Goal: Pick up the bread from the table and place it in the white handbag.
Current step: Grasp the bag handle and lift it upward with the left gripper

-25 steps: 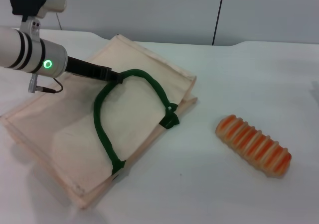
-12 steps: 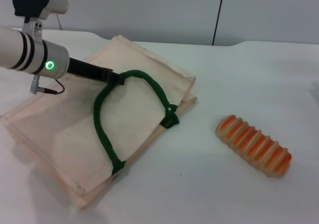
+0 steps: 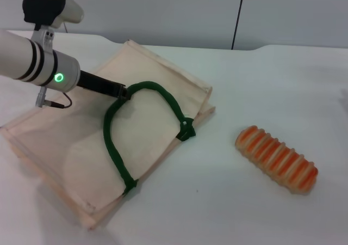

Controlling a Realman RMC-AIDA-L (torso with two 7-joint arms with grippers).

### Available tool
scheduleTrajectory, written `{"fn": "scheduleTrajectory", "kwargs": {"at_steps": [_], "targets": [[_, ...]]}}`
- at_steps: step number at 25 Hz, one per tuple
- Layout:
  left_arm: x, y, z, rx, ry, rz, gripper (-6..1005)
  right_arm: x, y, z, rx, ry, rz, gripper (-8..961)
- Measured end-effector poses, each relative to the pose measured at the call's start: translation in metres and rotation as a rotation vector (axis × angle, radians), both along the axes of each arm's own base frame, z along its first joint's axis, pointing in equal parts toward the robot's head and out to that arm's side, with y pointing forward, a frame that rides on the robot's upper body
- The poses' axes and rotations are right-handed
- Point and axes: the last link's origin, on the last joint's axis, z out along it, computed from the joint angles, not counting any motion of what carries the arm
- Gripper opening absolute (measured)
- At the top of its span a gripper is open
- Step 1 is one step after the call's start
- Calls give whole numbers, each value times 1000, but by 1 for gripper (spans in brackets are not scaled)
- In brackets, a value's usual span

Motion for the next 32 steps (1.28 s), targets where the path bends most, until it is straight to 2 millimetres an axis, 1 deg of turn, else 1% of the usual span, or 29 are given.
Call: {"fn": "scheduleTrajectory", "kwargs": {"at_steps": [3,7,8,11,13,16,21,24,29,32], "targets": [[0,1,1,3,0,-1,174,0,0,0,0,0,1,852],[5,2,1,4,-13,-15,126,0,0,1,1,-1,-1,850],[12,5,3,4,-43,-34,114,1,0,1,2,-1,-2,850],[20,8,10,8,-93,-67,113,2,-1,1,4,1,-5,849],[33,10,20,13,-172,-126,113,2,-1,1,4,4,-6,848],[47,11,36,33,-280,-207,114,2,-1,1,1,33,-7,847],[62,1,64,54,-444,-374,114,4,0,5,-8,104,-7,846],[71,-5,78,43,-492,-450,113,7,-2,10,-8,135,-8,845],[83,-12,91,35,-553,-542,112,7,-2,15,-41,187,20,843],[88,-14,99,45,-586,-578,110,5,0,22,-76,228,51,842]]}}
